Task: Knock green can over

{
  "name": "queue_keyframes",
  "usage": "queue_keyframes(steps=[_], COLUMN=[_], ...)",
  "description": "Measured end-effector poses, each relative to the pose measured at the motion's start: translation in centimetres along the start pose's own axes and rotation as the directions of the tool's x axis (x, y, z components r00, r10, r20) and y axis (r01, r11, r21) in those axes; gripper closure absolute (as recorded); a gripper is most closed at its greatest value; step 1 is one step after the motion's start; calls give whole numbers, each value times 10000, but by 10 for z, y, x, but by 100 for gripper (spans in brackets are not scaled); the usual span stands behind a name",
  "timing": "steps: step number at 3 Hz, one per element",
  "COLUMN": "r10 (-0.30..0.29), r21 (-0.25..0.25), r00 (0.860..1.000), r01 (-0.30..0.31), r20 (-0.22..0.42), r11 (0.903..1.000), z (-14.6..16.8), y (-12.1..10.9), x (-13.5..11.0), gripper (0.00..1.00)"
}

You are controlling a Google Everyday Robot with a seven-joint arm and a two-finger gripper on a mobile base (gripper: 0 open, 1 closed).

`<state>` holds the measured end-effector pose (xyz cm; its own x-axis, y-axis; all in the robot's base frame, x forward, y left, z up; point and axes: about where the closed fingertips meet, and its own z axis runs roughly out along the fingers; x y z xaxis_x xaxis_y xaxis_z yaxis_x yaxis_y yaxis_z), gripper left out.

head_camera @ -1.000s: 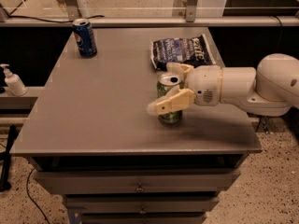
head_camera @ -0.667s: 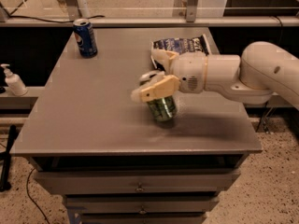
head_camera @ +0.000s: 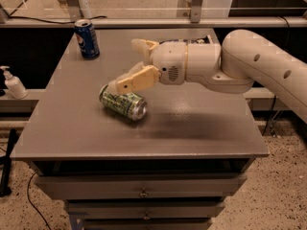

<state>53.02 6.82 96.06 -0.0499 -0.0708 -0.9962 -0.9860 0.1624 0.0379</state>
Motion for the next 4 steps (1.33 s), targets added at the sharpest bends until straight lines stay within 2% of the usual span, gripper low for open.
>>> queue_keyframes(steps=[2, 4], r10=[-302, -1052], r21=[14, 169], r00=[9994, 9897], r01=[303, 1073], r20=[-195, -969], r11=[9995, 9941], z=[-9, -45], y=[0, -8], x=[15, 41], gripper=[0, 0])
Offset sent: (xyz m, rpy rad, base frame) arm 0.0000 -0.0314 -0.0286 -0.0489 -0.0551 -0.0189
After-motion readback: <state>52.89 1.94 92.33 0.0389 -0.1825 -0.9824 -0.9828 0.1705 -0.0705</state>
